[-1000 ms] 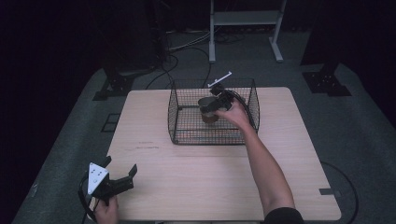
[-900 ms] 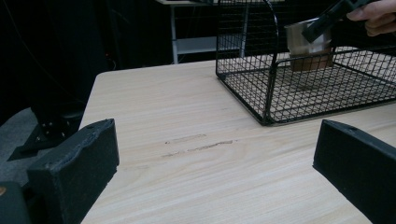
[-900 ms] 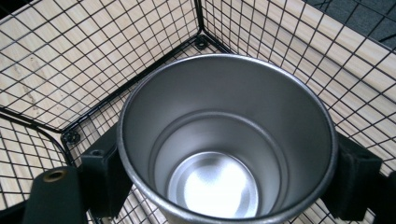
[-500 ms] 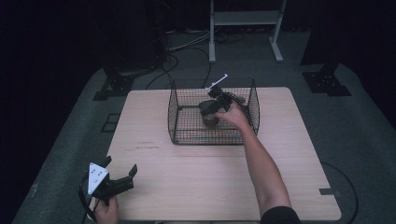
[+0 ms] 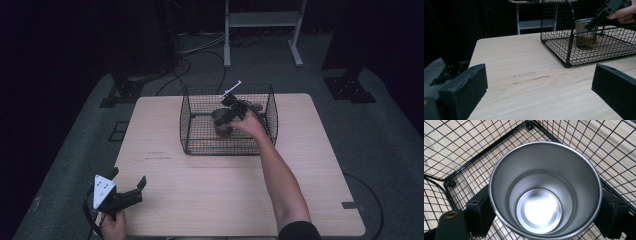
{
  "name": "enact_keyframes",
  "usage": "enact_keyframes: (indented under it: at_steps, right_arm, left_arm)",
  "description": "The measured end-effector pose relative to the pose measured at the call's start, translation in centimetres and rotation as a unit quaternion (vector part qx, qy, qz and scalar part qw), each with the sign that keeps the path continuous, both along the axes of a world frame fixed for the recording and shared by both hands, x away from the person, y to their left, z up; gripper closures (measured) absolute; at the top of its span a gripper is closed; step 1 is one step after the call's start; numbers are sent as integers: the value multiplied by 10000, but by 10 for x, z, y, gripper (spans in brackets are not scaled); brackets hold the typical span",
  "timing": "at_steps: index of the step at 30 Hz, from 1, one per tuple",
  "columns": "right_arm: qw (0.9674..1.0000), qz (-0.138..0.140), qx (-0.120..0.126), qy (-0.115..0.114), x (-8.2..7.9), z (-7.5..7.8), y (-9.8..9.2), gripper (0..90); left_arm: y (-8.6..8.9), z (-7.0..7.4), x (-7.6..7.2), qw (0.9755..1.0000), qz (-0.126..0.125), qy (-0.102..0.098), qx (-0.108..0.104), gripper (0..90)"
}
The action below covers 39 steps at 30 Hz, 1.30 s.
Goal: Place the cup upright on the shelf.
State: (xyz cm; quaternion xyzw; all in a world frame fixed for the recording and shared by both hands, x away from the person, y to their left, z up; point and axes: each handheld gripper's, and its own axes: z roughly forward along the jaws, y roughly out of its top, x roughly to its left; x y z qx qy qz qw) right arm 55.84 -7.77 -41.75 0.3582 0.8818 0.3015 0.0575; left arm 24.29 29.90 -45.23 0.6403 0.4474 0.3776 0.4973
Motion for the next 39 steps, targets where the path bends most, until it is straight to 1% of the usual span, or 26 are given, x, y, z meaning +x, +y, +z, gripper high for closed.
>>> enact_keyframes:
  at_steps: [7, 9, 11, 16, 21, 26, 27, 30, 31, 36, 37, 39]
  right_arm:
    - [10000, 5, -20, 41, -1, 0, -1, 148]
    - [10000, 29, -74, 36, -2, 0, 0, 131]
    - [10000, 34, -62, 66, -2, 1, 0, 128]
    - [9999, 58, -120, 85, -3, 1, 0, 123]
    - [9999, 62, -45, 76, -4, 2, 0, 118]
    - [9999, 83, -55, 55, -5, 2, -1, 105]
    - [9999, 82, -23, 62, -5, 3, -1, 98]
    - [9999, 109, -34, 58, -5, 3, 0, 96]
    - [9999, 100, 7, 43, -6, 4, 0, 93]
    - [9999, 70, 91, 15, -6, 7, -1, 79]
    - [9999, 79, 86, -47, -7, 9, -2, 77]
    - [9999, 74, 82, -83, -8, 11, -2, 77]
  left_arm:
    - [0, 0, 0, 10000, 1, -2, 0, 0]
    - [0, 0, 0, 10000, 2, -16, -5, 0]
    - [0, 1, 0, 10000, 2, -13, -7, 0]
    - [-1, 1, 0, 10000, -6, -9, 7, 0]
    - [-2, 1, 0, 10000, 0, 8, 8, 0]
    - [-2, 0, 1, 10000, 4, 2, -3, 0]
    - [-3, 0, 1, 10000, 0, 2, 10, 0]
    - [-4, 0, 1, 10000, -1, -3, 47, 0]
    - [-4, 0, 1, 10000, -22, 15, 74, 0]
    - [-4, 0, 2, 10000, -28, 10, 55, 0]
    - [-4, 0, 2, 10000, -37, 20, 65, 0]
    - [-4, 0, 2, 10000, -39, 17, 74, 0]
